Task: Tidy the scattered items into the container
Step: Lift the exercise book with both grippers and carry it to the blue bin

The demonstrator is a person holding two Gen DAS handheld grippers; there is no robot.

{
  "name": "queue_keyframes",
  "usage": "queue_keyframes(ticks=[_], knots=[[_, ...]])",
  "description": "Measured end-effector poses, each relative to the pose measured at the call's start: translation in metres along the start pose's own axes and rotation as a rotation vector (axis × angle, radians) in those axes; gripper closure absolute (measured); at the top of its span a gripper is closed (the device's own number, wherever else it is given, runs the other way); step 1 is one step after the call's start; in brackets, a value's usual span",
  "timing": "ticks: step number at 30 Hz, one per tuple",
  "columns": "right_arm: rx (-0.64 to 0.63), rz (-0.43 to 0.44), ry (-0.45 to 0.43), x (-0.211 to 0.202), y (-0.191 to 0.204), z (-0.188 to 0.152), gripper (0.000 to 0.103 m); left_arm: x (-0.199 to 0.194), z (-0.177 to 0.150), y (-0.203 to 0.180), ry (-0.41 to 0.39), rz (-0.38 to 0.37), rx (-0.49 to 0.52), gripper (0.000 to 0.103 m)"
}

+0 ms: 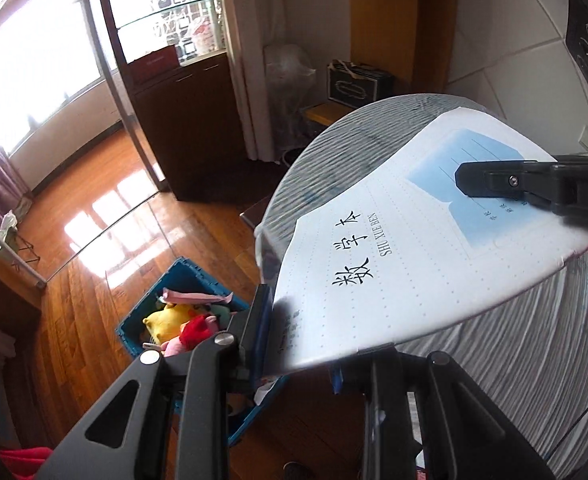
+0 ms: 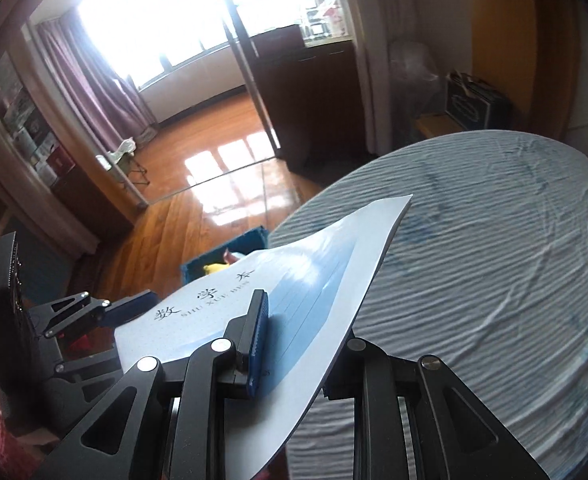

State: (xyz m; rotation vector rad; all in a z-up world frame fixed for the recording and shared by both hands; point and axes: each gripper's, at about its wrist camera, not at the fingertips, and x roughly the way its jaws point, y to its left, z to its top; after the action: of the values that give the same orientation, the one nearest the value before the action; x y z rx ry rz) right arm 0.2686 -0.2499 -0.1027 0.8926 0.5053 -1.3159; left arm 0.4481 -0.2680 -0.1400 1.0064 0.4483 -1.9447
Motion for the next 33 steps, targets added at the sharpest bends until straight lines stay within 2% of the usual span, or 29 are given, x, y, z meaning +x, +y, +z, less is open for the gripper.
queue_keyframes(ticks=[10, 17, 26, 29, 33], knots=[[-0.099, 0.109, 0.080, 0.095, 0.140, 0.013, 0.081, -0.008, -0.062, 0.151, 0.046, 0.095, -0.118, 0.079], [-0.138, 0.158, 0.124, 0.152, 0.207, 0.023, 0.081, -0.006, -0.092, 0.226, 0.077, 0.139, -0.168, 0.079], [-0.167, 0.211, 0.202, 0.228, 0.234, 0.018, 0.081, 0.040, -0.130, 0.274, 0.151, 0.158, -0.246, 0.079], [-0.186, 0.223, 0.211, 0.257, 0.229, 0.008, 0.081, 0.068, -0.146, 0.280, 0.163, 0.159, -0.275, 0.079], [-0.203, 0.233, 0.244, 0.314, 0.218, -0.016, 0.081, 0.122, -0.180, 0.280, 0.190, 0.168, -0.303, 0.079]])
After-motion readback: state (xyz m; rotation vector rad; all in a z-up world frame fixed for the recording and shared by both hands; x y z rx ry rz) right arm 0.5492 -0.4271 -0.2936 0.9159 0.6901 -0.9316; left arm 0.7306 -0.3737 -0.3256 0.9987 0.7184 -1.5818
